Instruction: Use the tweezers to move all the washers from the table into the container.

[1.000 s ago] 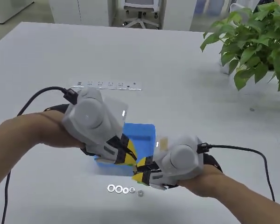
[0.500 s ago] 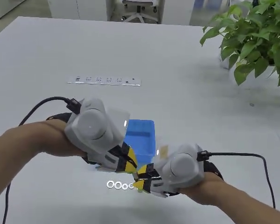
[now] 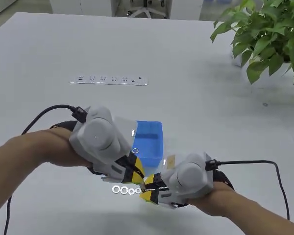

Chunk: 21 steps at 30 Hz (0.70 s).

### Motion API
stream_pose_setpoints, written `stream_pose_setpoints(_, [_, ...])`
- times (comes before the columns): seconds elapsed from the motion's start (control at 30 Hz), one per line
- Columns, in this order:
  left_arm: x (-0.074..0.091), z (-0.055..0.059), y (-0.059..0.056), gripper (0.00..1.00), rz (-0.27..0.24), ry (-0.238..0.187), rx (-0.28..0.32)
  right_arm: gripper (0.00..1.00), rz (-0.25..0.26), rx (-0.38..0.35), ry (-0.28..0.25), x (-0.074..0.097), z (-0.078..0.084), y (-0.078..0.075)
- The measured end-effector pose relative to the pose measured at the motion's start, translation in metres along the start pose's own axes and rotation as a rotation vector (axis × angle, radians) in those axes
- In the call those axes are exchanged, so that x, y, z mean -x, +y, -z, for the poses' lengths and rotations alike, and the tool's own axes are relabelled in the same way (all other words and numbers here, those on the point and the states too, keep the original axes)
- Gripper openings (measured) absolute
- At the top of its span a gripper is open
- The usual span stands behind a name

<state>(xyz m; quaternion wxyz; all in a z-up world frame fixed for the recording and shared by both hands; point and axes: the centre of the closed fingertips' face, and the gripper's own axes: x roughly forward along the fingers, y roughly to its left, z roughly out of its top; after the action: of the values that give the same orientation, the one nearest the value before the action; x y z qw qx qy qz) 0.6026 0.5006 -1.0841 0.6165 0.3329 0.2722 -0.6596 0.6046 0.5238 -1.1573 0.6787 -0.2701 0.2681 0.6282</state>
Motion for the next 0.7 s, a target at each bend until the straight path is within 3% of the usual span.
stream_pose_setpoints(0.7, [-0.0092,0.0025,0.0017,0.07,0.005,0.014,-0.004,0.11,-0.008,-0.016,0.006,-0.0052,0.0084,-0.0020])
